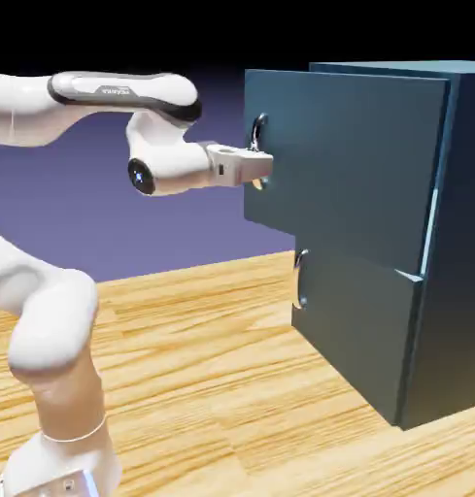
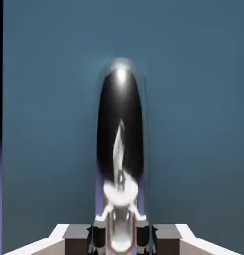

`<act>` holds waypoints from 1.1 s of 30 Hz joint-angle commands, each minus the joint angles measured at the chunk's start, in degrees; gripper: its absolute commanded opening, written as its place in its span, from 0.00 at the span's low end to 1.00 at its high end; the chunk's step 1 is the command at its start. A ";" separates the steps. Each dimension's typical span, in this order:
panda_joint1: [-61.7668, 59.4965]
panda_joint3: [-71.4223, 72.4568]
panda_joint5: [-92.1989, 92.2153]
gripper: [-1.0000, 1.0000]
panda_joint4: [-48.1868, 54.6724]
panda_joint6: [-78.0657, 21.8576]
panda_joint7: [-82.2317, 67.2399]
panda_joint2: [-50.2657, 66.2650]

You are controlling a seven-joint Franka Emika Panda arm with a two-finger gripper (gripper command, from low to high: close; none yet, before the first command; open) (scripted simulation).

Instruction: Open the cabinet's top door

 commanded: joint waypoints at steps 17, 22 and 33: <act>33.09 -31.46 -38.68 0.00 -18.61 0.00 17.77 -17.68; 39.70 -38.04 -51.15 0.00 -22.22 2.32 24.62 -23.93; 39.37 -45.04 -78.56 0.00 -29.50 -2.71 45.36 -35.53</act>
